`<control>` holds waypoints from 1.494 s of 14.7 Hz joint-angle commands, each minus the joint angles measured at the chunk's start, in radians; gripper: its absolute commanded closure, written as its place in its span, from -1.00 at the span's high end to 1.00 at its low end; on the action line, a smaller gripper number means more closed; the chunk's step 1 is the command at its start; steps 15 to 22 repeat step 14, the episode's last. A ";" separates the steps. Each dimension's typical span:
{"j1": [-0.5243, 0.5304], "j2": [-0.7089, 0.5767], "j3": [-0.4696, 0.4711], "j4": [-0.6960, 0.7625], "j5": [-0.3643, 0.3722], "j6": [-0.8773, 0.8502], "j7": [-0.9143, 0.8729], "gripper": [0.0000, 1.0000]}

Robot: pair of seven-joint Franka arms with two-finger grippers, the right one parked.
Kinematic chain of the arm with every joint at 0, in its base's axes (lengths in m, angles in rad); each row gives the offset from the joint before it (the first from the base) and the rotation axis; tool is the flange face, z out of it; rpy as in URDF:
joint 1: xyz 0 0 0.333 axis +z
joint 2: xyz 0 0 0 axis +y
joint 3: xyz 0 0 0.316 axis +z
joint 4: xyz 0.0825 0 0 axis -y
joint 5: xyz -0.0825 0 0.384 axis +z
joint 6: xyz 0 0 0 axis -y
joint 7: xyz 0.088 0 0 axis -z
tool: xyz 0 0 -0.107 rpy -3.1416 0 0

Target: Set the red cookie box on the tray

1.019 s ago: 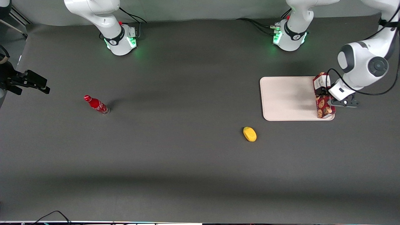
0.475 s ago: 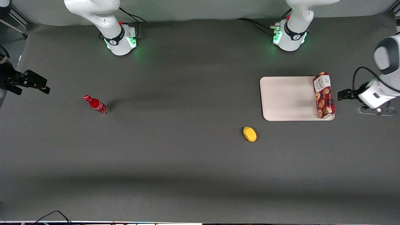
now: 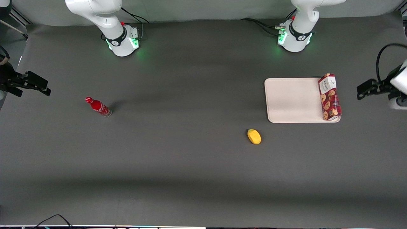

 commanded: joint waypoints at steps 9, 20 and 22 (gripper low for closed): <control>0.000 0.014 -0.037 0.090 -0.060 -0.077 -0.009 1.00; 0.005 0.020 -0.037 0.114 -0.075 -0.091 -0.009 1.00; 0.005 0.020 -0.037 0.114 -0.075 -0.091 -0.009 1.00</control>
